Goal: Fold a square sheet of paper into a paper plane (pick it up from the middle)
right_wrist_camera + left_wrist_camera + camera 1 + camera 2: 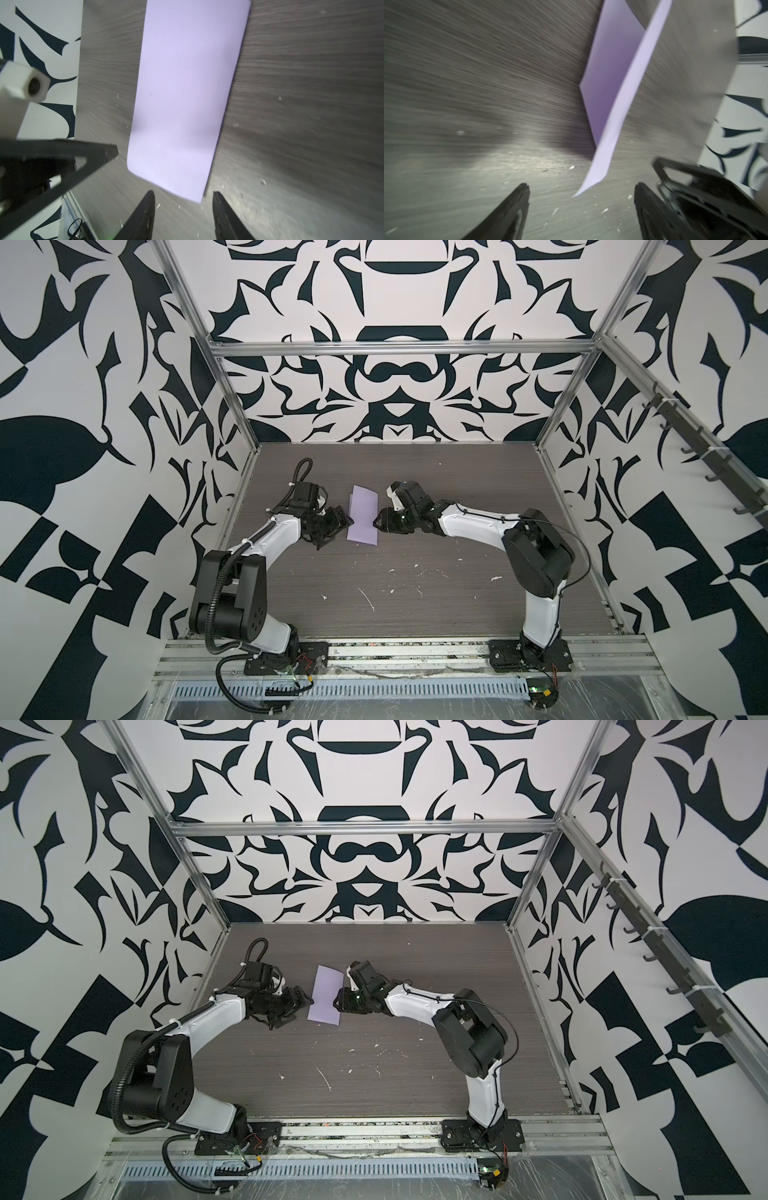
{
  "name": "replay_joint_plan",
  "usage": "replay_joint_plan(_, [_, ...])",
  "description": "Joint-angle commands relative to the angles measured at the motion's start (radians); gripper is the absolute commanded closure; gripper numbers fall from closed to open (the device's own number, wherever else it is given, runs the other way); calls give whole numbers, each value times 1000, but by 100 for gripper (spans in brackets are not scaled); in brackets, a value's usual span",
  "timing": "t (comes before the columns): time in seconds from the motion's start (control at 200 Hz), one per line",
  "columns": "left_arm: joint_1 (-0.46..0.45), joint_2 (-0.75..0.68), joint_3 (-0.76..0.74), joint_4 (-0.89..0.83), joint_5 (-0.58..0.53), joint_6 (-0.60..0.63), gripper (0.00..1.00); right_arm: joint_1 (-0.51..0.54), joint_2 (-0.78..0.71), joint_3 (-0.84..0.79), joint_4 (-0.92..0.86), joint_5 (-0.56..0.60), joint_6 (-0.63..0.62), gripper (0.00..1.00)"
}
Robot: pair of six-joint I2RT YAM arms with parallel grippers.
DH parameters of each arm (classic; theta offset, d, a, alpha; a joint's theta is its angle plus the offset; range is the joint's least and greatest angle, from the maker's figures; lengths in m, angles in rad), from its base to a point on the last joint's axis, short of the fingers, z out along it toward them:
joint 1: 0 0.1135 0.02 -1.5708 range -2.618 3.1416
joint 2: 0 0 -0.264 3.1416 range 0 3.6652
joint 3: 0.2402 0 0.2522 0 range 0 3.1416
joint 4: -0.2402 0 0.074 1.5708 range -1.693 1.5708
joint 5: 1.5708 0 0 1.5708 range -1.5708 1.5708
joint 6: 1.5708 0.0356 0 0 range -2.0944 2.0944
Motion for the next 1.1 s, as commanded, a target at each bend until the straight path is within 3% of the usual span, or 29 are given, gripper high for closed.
replay_joint_plan(0.0, [1,23,-22,152,120,-5,23,-11,10,64,53,-53,-41,51])
replay_joint_plan(0.29, [29,129,1,228,140,33,40,-12,-11,10,82,-74,-162,49])
replay_joint_plan(0.445, [47,212,69,253,211,45,50,-11,-36,-33,84,-61,-213,49])
replay_joint_plan(0.575, [53,279,127,250,233,65,61,-11,-59,-74,104,-41,-231,48])
replay_joint_plan(0.705, [53,333,188,172,231,94,80,-11,-94,-108,118,-12,-251,46])
replay_joint_plan(0.84, [45,313,170,168,225,44,94,-6,-138,-148,117,40,-327,45])
replay_joint_plan(0.96, [15,265,147,120,145,-40,100,29,-198,-212,141,131,-453,44])
replay_joint_plan(1.095, [-36,217,94,131,89,-183,100,123,-247,-282,164,253,-644,44])
